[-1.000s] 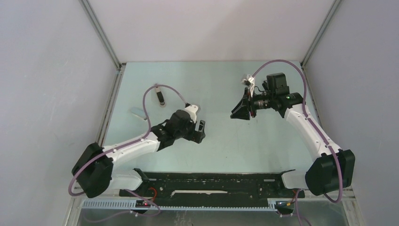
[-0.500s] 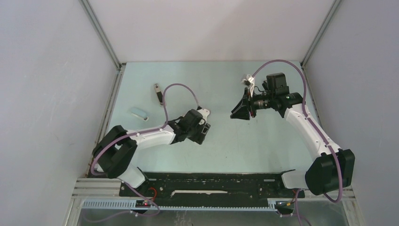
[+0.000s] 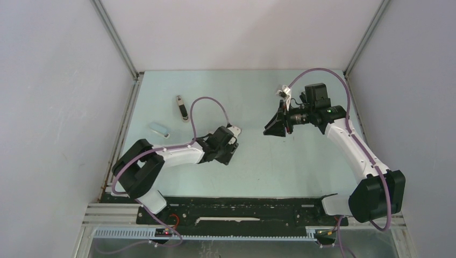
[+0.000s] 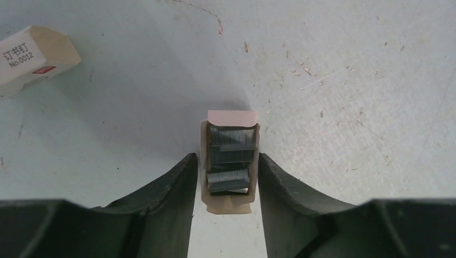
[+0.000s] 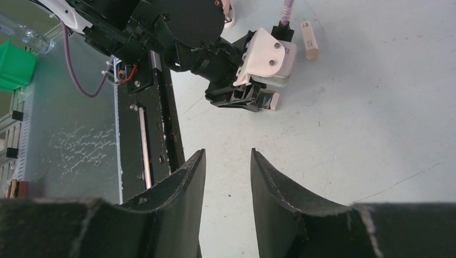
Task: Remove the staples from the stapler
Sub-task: Move the staple box to the center of the board, then adjust the staple box at the center of the board.
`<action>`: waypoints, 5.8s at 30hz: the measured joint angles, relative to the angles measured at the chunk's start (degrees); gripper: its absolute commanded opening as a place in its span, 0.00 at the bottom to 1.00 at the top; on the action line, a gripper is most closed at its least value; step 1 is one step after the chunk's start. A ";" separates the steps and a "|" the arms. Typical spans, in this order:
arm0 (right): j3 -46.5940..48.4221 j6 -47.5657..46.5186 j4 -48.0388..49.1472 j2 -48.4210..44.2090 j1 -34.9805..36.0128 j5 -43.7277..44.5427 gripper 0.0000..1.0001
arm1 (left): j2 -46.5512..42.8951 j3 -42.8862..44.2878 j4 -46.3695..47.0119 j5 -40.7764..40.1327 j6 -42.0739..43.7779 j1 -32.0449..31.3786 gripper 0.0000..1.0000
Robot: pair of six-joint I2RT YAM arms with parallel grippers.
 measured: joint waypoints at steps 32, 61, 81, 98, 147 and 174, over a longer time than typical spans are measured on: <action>0.00 0.61 0.04 0.17 -1.38 0.28 0.45 | 3.48 1.68 6.05 6.21 10.84 -8.55 0.66; -0.92 1.22 1.29 0.11 -2.10 -0.83 0.44 | -20.72 -20.65 29.59 10.01 -20.63 25.57 0.77; -1.36 1.66 1.73 0.11 -1.95 -0.83 0.44 | -2.23 -7.80 28.28 15.15 -22.14 30.60 0.48; -1.36 1.66 1.75 0.11 -1.92 -0.83 0.44 | 1.55 -7.26 26.97 18.23 -21.55 30.64 0.22; -1.40 1.66 1.73 -3.87 -11.34 -2.40 0.45 | 0.66 -17.84 61.13 2.47 -24.50 -13.68 0.00; -1.40 1.66 1.68 -3.45 -11.37 -3.19 0.45 | 13.00 -12.15 64.26 0.02 -16.02 -16.15 0.45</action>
